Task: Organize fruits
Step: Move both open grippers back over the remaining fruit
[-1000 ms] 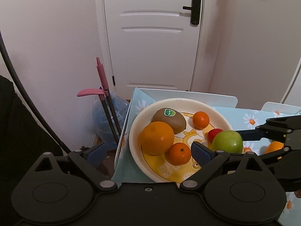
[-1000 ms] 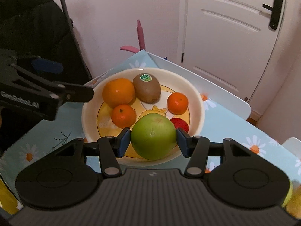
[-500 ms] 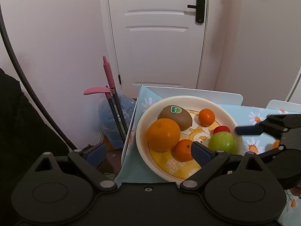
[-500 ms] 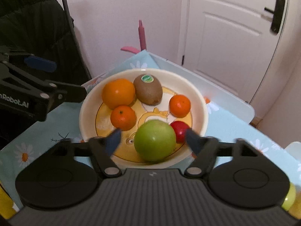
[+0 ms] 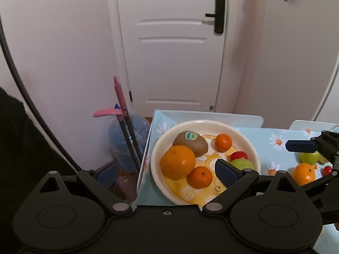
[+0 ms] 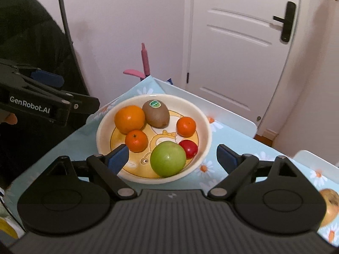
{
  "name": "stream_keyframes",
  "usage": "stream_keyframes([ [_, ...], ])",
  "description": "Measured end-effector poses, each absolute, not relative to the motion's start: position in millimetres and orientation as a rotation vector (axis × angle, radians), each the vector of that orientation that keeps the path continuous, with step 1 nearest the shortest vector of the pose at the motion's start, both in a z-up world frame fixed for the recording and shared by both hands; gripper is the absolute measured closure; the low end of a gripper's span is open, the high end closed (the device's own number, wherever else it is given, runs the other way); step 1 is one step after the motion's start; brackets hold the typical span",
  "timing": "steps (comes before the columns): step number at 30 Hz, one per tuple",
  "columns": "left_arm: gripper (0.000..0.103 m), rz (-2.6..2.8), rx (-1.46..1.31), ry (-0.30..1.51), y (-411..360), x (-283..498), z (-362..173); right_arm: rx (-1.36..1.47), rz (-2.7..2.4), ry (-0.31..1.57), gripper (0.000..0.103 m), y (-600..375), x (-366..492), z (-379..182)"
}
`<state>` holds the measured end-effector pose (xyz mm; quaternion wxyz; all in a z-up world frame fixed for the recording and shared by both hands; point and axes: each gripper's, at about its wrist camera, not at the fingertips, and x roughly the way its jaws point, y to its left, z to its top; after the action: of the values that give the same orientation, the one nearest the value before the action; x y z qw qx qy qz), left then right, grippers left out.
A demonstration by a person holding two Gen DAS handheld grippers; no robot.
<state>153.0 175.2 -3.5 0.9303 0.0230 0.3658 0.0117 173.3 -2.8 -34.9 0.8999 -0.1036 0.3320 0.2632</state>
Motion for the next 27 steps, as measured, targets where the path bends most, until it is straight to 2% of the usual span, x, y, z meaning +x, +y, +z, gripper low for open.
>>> stream_keyframes([
  [13,0.005,-0.093,0.074,0.678,144,132,24,-0.118,0.377,0.671,0.0,-61,131,-1],
  [27,0.005,-0.065,0.083,0.658,51,101,24,-0.089,0.307,0.675,0.0,-180,108,-8],
])
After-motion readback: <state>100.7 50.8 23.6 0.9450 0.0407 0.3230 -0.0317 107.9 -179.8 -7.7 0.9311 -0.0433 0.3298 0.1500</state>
